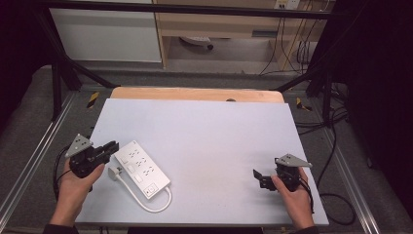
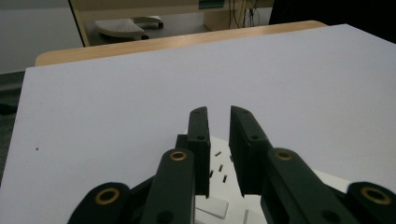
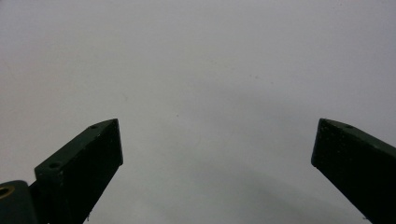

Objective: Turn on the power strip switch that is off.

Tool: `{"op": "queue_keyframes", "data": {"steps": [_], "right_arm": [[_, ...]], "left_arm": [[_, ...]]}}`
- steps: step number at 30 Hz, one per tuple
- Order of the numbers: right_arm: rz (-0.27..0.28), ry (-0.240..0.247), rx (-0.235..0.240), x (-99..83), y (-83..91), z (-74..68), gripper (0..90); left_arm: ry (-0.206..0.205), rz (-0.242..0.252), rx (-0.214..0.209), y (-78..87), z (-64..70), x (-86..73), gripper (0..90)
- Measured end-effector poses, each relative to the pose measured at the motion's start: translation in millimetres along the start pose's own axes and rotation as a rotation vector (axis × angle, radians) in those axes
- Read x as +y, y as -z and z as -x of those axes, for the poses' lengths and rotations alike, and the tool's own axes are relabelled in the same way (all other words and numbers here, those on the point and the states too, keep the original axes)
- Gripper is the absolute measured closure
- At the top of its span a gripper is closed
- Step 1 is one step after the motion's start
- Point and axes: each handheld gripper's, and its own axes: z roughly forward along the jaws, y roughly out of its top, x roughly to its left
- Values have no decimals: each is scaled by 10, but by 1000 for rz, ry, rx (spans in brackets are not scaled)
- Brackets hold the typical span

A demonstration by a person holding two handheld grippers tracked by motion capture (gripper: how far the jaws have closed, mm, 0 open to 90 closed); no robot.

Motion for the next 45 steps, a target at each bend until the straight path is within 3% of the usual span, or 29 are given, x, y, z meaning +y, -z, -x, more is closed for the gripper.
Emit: {"op": "queue_keyframes", "data": {"steps": [13, 45], "right_arm": [[-3, -5, 4, 0, -4, -3, 25], [-13, 4, -2, -4, -9, 0, 24]], "left_arm": [[-7, -64, -18, -71, -33, -80, 882], [-29, -211, -72, -241, -31, -255, 900]]}}
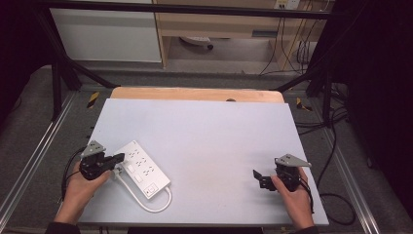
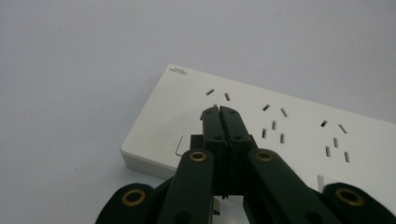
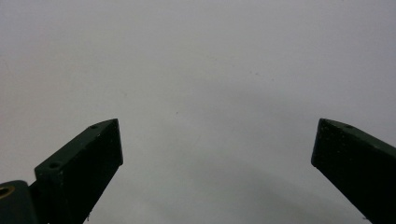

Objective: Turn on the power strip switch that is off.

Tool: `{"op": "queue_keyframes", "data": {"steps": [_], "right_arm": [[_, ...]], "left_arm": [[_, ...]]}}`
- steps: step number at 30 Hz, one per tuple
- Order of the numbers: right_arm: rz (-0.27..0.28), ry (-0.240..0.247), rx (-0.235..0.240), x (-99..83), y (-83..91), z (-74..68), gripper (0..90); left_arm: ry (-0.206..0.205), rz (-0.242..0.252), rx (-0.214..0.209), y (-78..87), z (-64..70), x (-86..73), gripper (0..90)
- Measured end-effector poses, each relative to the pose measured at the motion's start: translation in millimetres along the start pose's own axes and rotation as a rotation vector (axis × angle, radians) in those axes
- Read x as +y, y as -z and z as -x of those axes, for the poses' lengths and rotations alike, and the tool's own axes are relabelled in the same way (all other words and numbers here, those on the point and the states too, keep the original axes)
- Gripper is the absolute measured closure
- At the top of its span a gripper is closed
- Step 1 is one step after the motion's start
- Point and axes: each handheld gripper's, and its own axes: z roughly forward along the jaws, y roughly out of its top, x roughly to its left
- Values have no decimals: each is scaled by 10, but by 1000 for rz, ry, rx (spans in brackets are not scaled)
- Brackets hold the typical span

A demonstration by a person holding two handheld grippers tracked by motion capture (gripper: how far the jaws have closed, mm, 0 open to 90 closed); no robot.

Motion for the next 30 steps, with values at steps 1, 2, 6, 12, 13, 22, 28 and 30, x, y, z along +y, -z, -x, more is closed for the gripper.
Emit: {"op": "queue_keyframes", "data": {"steps": [1, 2, 6, 12, 13, 22, 28, 30], "right_arm": [[-1, -3, 0, -1, -3, -5, 25], [-1, -3, 0, -1, -3, -5, 25], [-13, 5, -2, -6, -11, -4, 26], [-13, 0, -3, -6, -9, -6, 26], [-11, 1, -4, -7, -11, -5, 26], [-11, -2, -1, -5, -8, -7, 26], [-10, -2, -3, -5, -9, -7, 26], [-10, -3, -3, -5, -9, -7, 26]], "left_arm": [[-2, -1, 1, -8, 5, -3, 900], [-6, -7, -2, -12, 10, -5, 900], [-22, -17, -15, -37, 41, -3, 900], [-40, -29, -16, -81, 74, 0, 900], [-40, -29, -15, -84, 74, 1, 900], [-25, -32, 10, -97, 47, -9, 900], [-15, -41, 17, -105, 25, -25, 900], [-13, -41, 16, -104, 22, -26, 900]]}}
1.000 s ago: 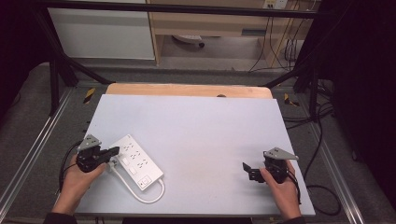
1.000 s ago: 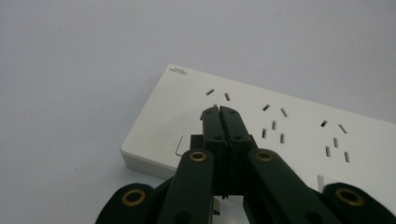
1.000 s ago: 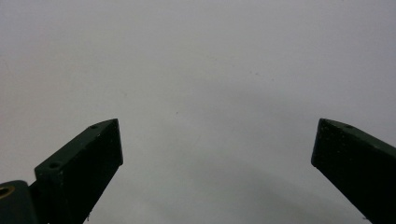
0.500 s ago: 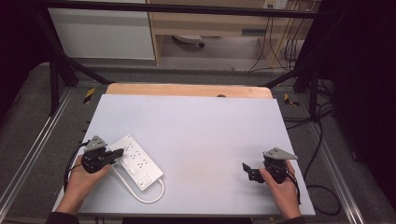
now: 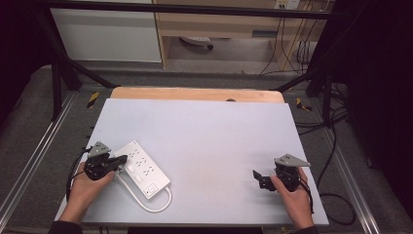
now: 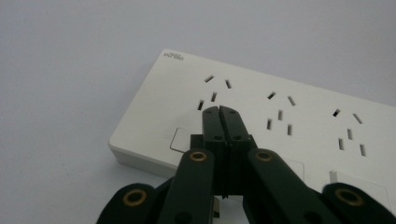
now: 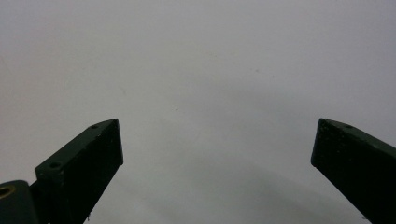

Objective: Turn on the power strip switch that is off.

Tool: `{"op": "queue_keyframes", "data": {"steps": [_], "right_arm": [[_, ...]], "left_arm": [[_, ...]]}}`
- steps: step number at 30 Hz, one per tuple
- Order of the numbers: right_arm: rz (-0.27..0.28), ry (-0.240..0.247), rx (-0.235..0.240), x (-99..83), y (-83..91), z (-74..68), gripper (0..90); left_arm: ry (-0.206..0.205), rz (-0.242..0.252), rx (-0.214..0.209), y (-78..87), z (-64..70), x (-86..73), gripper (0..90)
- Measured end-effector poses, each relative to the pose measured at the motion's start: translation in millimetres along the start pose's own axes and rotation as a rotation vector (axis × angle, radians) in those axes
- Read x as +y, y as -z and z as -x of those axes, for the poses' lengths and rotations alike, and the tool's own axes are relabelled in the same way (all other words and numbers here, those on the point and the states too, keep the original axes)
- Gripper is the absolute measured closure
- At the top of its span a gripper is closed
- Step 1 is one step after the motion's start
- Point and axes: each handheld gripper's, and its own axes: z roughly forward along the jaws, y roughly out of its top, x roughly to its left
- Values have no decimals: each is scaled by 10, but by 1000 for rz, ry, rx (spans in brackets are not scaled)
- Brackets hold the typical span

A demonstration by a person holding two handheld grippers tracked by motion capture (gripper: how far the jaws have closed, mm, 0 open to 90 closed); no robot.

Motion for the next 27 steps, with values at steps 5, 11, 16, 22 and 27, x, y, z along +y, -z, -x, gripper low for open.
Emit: {"op": "queue_keyframes", "data": {"steps": [5, 11, 16, 22, 27], "right_arm": [[0, 0, 0, 0, 0, 0, 26], [0, 0, 0, 0, 1, 0, 26], [0, 0, 1, 0, -1, 0, 26], [-4, 5, 1, -1, -1, 2, 26], [-5, 8, 2, -1, -2, 2, 26]], "left_arm": [[3, 0, -2, 1, -4, -3, 900], [8, 0, -4, 1, -8, -4, 900], [14, 0, -7, 0, -13, -5, 900], [21, -1, -12, 3, -24, -9, 900], [37, 2, -15, 7, -46, -18, 900]]}}
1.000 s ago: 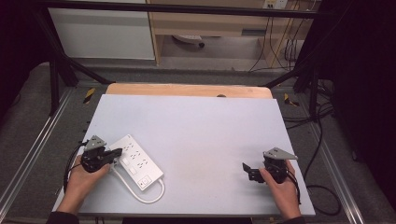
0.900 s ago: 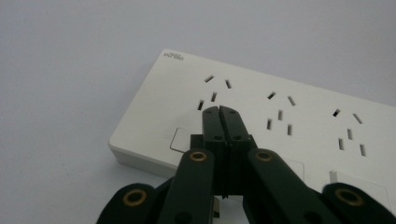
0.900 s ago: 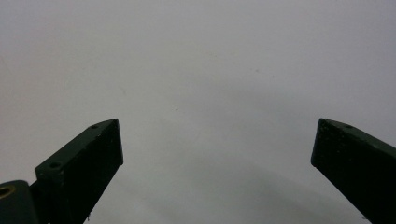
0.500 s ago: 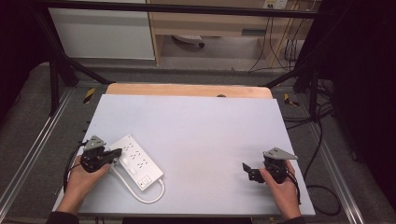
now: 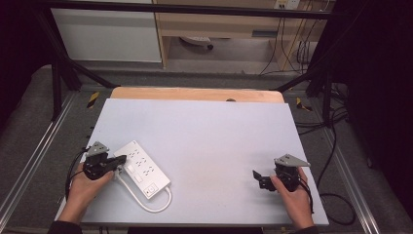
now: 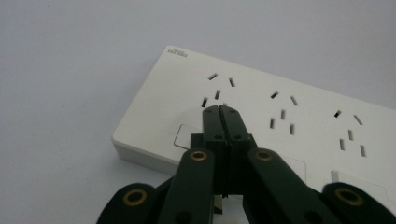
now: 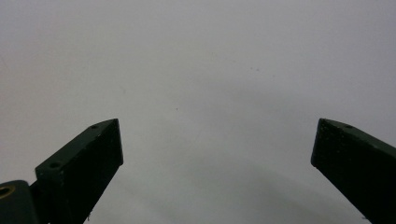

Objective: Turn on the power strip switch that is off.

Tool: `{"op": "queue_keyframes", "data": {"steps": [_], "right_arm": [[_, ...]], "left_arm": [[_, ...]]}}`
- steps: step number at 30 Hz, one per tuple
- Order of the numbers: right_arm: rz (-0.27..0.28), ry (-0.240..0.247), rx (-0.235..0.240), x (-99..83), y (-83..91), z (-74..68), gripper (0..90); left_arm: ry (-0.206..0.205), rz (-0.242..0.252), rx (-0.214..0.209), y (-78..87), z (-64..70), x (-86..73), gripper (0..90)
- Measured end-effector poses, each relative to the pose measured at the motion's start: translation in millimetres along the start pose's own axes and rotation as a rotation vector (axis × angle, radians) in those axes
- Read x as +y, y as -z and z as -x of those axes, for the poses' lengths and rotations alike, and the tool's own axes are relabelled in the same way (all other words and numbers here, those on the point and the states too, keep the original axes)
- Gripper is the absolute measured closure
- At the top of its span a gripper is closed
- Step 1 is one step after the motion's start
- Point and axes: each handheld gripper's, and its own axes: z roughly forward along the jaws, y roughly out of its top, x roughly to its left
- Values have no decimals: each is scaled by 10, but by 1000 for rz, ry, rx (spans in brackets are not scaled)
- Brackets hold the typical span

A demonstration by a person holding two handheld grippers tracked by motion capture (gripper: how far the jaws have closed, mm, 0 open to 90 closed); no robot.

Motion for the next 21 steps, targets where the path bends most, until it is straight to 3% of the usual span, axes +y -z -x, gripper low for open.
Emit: {"op": "queue_keyframes", "data": {"steps": [13, 16, 18, 21], "right_arm": [[-2, -4, 1, 0, -3, -5, 26], [-2, -3, 0, 0, -3, -5, 26], [-2, -2, -1, 0, -2, -4, 26], [-2, 0, -1, -1, -1, -4, 26]], "left_arm": [[10, -5, -15, 2, -10, 0, 900], [19, -17, -64, -17, 8, -13, 900], [-14, -27, -35, -18, 41, 8, 900], [-29, -22, -23, -36, 68, 14, 900]]}}
